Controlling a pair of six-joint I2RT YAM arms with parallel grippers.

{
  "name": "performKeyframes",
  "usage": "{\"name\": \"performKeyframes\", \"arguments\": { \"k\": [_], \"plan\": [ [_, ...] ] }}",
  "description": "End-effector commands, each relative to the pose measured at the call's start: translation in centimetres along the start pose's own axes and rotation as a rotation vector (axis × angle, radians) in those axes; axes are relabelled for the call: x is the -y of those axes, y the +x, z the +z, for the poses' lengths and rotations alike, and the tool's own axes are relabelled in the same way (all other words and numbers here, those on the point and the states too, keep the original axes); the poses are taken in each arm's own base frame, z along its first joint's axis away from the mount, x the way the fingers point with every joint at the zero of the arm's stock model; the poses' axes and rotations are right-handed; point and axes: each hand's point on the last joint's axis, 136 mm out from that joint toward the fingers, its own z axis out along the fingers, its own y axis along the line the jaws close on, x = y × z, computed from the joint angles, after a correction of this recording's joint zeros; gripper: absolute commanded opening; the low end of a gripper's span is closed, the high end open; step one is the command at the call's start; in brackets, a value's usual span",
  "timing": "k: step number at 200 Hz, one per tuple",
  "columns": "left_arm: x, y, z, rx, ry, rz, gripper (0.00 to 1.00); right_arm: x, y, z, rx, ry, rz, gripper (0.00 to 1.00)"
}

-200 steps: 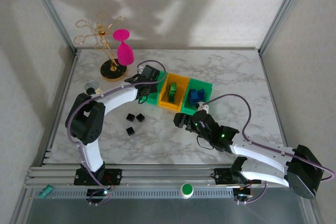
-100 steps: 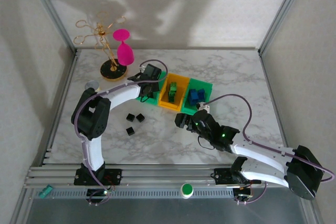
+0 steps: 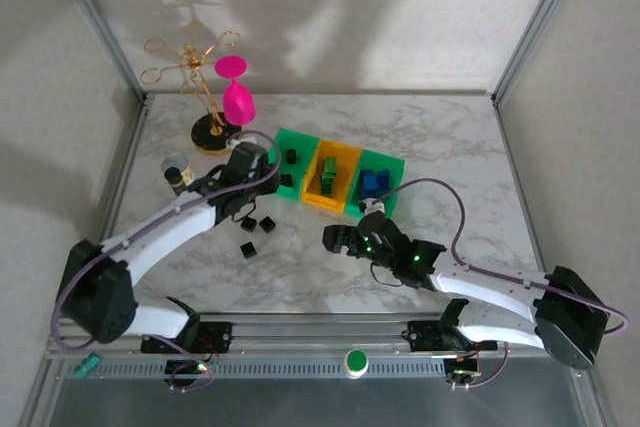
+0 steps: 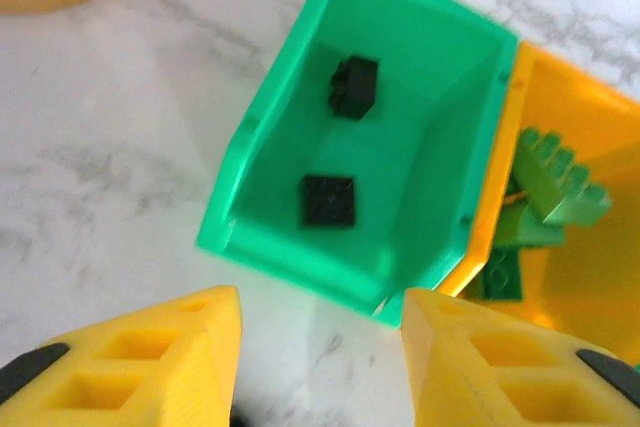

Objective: Sort the legos into containers by color
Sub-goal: Place the lego in the container, then pick up the lego from the bottom-left of the table.

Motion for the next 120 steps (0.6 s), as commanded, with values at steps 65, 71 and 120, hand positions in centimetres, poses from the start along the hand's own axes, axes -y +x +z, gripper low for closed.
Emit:
{"name": "performKeyframes", "arguments": {
  "k": [65,71,120],
  "plan": [
    [-8.4,10.2,-2.9,-0.157,-0.191,-0.104,0.56,-3.6,2.5,1.2,-0.022,-0.14,-0.062,0.99],
    [-8.3,10.7,-2.7,-0.17,-0.185,-0.109,0.57,-3.6,2.5,1.3,-0.023,-0.14,-0.059,0.99],
    [-7.3,14.4,-1.4,-0.259,-0.176,-0.102,0.61,-3.4,2.7,1.5,-0.022,-0.122,-0.056,0.99]
  ]
}}
